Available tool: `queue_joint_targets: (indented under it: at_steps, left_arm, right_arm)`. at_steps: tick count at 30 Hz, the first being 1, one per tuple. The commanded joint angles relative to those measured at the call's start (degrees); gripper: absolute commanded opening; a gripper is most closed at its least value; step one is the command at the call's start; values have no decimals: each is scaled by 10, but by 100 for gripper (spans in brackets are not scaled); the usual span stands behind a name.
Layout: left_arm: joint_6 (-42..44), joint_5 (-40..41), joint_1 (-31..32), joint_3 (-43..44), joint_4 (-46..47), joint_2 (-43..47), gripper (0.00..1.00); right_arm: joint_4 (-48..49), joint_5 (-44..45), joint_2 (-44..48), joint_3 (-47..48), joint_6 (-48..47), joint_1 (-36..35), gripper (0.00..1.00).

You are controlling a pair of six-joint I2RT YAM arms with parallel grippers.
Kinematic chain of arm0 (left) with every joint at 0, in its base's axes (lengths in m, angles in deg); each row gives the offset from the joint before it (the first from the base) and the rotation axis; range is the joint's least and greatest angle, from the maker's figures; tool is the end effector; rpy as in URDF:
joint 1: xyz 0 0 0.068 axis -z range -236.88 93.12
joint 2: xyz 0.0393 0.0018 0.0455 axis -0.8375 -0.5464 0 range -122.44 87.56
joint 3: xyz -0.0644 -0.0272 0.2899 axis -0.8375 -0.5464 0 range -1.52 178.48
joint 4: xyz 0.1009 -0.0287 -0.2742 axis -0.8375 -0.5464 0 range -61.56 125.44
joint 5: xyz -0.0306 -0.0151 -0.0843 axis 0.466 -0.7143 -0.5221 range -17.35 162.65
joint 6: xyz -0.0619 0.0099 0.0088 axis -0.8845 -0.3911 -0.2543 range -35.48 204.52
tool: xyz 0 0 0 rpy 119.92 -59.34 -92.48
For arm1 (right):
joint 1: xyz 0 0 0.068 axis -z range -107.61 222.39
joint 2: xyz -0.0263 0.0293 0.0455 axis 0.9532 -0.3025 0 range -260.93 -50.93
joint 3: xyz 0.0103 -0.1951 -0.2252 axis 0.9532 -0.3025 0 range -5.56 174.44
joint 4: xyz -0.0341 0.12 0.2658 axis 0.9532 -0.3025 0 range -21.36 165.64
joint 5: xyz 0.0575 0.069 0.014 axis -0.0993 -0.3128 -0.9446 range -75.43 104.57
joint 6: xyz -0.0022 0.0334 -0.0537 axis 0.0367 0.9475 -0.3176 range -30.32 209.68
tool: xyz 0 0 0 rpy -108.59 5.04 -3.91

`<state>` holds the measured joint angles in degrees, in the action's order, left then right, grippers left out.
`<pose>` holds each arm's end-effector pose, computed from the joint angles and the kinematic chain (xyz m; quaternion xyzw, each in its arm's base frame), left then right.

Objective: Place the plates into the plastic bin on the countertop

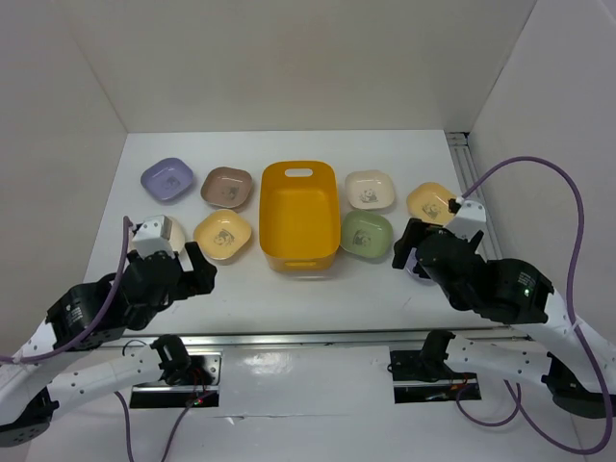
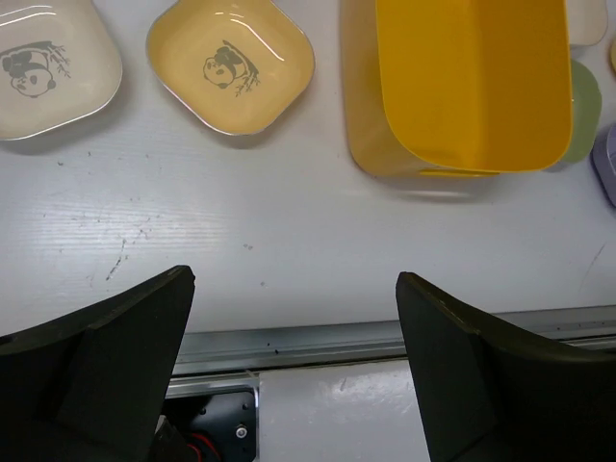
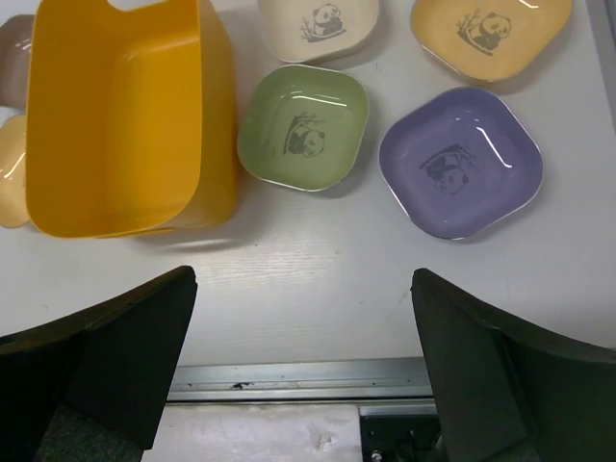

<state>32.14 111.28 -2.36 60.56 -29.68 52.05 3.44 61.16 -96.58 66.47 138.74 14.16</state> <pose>0.0793 -0.0590 0.3907 -0.1277 0.8527 -0.1517 0.4833 0.0908 0.0795 0.4217 0.0802 0.8603 0.0609 0.4998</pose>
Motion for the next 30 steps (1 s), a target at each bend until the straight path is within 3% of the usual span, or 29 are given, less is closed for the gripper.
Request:
queue_joint_targets:
  at_steps: [1, 5, 7, 9, 10, 12, 16, 18, 21, 28, 30]
  left_arm:
    - [13, -7, 1, -6, 25, 13, 100]
    - [24, -13, 1, -12, 36, 19, 100]
    - [30, -19, 1, -12, 41, 19, 100]
    - [30, -24, 1, -17, 46, 19, 100]
    - [37, -24, 1, -17, 47, 14, 100]
    - [44, -31, 1, -17, 47, 9, 100]
    - [56, -43, 1, -17, 58, 4, 100]
    - [56, -43, 1, -17, 58, 4, 100]
    - [63, -48, 1, -22, 65, 10, 100]
    - [69, -53, 1, -22, 71, 20, 100]
    - [69, -58, 1, -22, 71, 20, 100]
  right_arm:
    - [45, -5, -3, -21, -8, 2, 100]
    - [146, -56, -9, -75, -54, 2, 100]
    - [253, -62, -15, -143, -83, 2, 100]
    - [283, -29, -53, -164, -75, 34, 100]
    - [283, -19, -115, -156, -67, 54, 100]
    - [337, -47, -161, -156, -106, 136, 100]
    - [489, -211, -202, -207, -221, 345, 100]
    - [521, -307, -230, -219, -269, 430, 98]
    - [569, -380, -264, -219, -309, 464, 97]
    - [599, -411, -357, -192, -347, 458, 94]
    - [604, -411, -376, -192, -353, 469, 89]
